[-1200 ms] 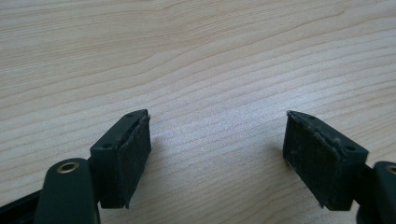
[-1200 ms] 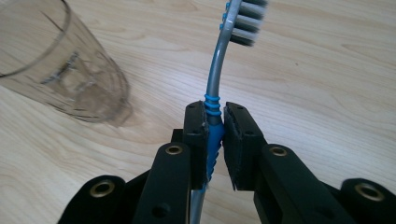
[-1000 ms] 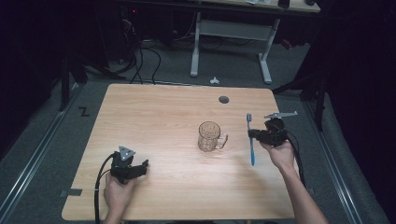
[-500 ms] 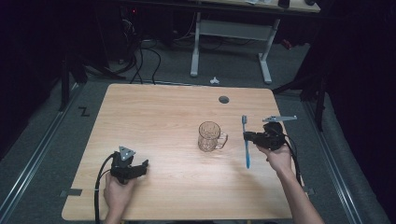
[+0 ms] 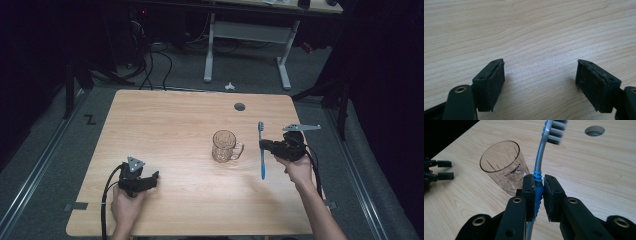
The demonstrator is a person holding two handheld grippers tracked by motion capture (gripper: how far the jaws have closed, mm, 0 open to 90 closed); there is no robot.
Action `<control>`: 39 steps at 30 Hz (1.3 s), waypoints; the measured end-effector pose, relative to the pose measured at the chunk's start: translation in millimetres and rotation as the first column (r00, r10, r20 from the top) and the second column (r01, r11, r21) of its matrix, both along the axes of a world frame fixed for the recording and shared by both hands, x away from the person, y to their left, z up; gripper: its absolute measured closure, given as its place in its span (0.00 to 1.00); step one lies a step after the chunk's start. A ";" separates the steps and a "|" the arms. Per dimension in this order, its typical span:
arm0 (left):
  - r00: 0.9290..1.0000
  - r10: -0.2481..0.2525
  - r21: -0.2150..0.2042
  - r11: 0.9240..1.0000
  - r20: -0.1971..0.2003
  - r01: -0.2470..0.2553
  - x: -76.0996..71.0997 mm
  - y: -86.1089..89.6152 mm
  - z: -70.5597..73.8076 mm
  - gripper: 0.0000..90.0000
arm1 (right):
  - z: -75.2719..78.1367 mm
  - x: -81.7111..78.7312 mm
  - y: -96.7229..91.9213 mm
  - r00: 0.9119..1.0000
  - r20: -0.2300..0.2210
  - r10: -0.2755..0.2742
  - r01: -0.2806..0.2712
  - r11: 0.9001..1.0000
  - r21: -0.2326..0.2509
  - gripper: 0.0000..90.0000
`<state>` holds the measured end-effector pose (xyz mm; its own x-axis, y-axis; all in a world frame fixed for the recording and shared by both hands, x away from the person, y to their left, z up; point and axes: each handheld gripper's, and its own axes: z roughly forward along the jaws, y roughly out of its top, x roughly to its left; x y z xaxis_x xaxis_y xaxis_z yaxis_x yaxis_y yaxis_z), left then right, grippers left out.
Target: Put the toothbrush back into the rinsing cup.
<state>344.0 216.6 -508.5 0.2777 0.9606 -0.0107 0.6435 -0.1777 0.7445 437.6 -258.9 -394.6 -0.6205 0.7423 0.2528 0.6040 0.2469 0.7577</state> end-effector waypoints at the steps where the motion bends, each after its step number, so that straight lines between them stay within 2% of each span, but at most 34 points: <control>1: 1.000 0.000 0.000 1.000 0.000 0.000 0.0 0.0 0.0 0.26 | 0.5 -0.1 0.2 1.000 0.003 0.000 0.000 1.000 0.003 0.89; 12: 1.000 0.000 0.000 1.000 0.000 0.000 0.0 0.0 0.0 0.26 | 9.0 -2.1 4.5 0.999 0.038 0.014 -0.015 1.000 0.027 0.89; 14: 1.000 0.000 0.000 1.000 0.000 0.000 0.0 0.0 0.0 0.26 | 13.3 -2.5 8.3 0.998 0.064 0.027 -0.028 0.999 0.020 0.89; 17: 1.000 0.000 0.000 1.000 0.000 0.000 0.0 0.0 0.0 0.26 | 16.1 -2.8 11.1 0.997 0.077 0.033 -0.034 0.999 0.019 0.89; 26: 1.000 0.000 0.000 1.000 0.000 0.000 0.0 -0.1 0.0 0.26 | 25.6 -2.4 19.4 0.988 0.146 0.056 -0.062 0.997 0.041 0.88; 30: 1.000 0.000 0.000 1.000 0.000 0.000 0.0 0.0 0.0 0.26 | 28.9 -1.0 25.2 0.982 0.178 0.066 -0.072 0.997 0.027 0.88; 34: 1.000 0.000 0.000 1.000 0.000 0.000 0.0 0.0 0.0 0.26 | 27.6 2.0 29.7 0.981 0.182 0.066 -0.070 0.997 0.014 0.88; 39: 1.000 0.000 0.000 1.000 0.000 0.000 0.0 0.0 0.0 0.26 | 28.4 4.9 34.9 0.976 0.208 0.067 -0.070 0.997 0.008 0.88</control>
<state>344.0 216.6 -508.5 0.2776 0.9606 -0.0108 0.6436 -0.1777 0.7445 442.6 -224.0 -366.3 -0.7102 0.6931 0.1236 0.4148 0.2701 0.8689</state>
